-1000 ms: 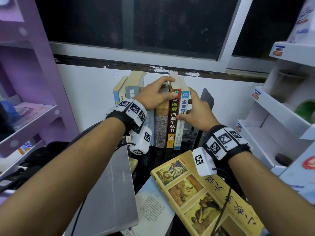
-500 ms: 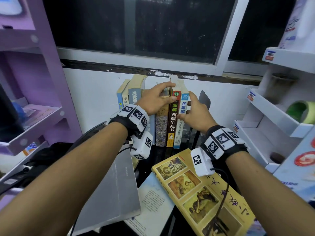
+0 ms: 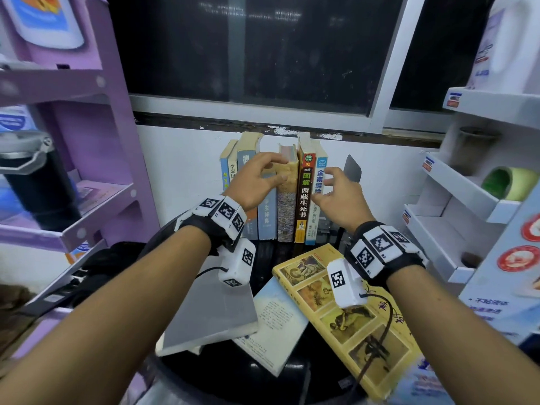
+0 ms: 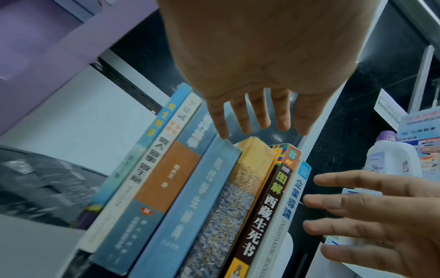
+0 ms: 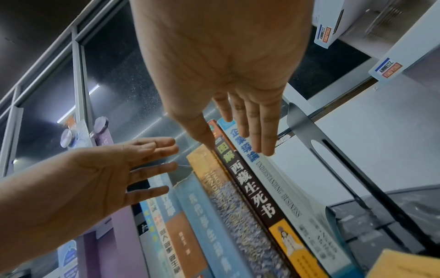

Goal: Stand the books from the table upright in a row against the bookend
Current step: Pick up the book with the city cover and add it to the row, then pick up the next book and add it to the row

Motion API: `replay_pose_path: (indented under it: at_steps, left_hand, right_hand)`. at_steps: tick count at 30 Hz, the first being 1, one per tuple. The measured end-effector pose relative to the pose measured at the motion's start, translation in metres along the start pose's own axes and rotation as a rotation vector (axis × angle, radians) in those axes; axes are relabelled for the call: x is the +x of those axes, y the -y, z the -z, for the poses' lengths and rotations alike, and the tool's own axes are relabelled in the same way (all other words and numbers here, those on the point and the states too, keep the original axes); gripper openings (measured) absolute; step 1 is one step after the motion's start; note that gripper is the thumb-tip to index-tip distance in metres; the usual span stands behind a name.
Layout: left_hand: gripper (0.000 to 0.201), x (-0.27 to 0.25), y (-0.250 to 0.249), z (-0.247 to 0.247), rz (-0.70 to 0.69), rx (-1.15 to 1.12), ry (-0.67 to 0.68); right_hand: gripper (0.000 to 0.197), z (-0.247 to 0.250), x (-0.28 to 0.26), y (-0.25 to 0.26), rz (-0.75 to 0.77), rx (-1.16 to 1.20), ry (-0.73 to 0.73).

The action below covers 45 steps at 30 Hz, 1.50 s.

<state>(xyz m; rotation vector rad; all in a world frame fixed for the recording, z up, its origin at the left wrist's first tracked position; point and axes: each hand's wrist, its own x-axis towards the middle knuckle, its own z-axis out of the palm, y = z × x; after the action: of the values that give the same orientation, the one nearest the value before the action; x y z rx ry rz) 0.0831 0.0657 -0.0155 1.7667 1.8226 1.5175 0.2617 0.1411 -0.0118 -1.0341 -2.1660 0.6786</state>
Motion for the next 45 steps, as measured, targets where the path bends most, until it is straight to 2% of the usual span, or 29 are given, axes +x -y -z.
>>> replay_pose_path:
  at_steps: [4,8,12,18,22,27,33,35,39,45]
  left_hand:
    - [0.028,-0.028,0.010,0.014,0.106,0.009,-0.017]
    - [0.028,-0.054,0.027,0.031,0.231,0.027,0.015]
    - [0.031,-0.079,0.044,0.050,0.418,0.047,0.042]
    - [0.032,-0.109,0.071,0.076,0.583,0.252,0.104]
    - [0.043,-0.122,0.081,0.083,0.681,0.403,0.199]
    - [0.048,-0.124,0.098,0.086,0.754,0.458,0.192]
    - [0.052,-0.123,0.100,0.085,0.862,0.404,0.237]
    - [0.055,-0.122,0.099,0.084,0.866,0.424,0.235]
    - [0.054,-0.119,0.103,0.086,0.833,0.454,0.206]
    - [0.060,-0.118,0.095,0.089,0.839,0.321,0.086]
  right_hand:
    - [0.055,-0.013,-0.013,0.009,-0.030,-0.073,0.067]
    - [0.055,-0.034,-0.024,0.020,-0.046,-0.114,0.220]
    - [0.061,-0.063,-0.032,0.033,-0.038,-0.153,0.365]
    - [0.057,-0.108,-0.045,0.052,-0.050,-0.190,0.482]
    - [0.067,-0.130,-0.050,0.059,-0.112,-0.216,0.547]
    - [0.072,-0.142,-0.053,0.063,-0.136,-0.268,0.568]
    - [0.061,-0.149,-0.051,0.062,-0.145,-0.334,0.584]
    - [0.062,-0.150,-0.051,0.061,-0.164,-0.338,0.593]
    - [0.075,-0.152,-0.047,0.055,-0.203,-0.303,0.584]
    - [0.080,-0.154,-0.038,0.051,-0.232,-0.229,0.592]
